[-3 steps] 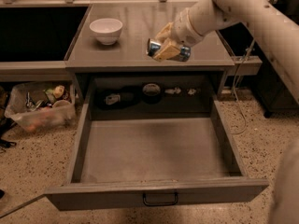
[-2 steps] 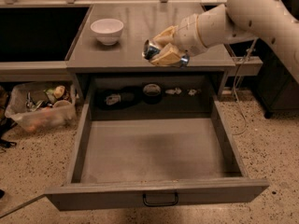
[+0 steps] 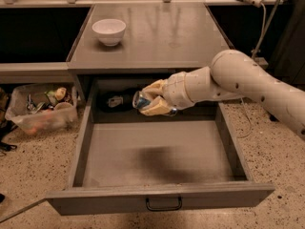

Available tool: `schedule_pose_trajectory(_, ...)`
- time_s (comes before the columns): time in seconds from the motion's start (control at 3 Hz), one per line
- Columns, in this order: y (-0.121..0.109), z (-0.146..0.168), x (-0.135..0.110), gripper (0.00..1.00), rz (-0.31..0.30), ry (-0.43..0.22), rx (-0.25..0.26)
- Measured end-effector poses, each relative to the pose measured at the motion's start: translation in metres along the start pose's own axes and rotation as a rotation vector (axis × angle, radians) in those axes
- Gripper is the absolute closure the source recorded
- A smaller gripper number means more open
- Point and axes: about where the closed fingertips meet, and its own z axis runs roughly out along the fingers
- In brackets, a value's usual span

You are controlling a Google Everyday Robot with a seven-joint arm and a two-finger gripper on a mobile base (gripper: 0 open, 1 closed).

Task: Place redbull can into top drawer

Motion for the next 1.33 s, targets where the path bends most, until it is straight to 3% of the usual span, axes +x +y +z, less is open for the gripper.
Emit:
schedule_pose_trajectory(0.33,0.0,0.0,0.0,1.0,0.0,0.0,0.0)
schedule_pose_trajectory(0.67,0.016,0.001,0.01,1.0,0.012,0.033,0.005)
schedule_pose_trajectory(1.33,0.075,0.001,0.044,1.0,0.112,0.066,0.039)
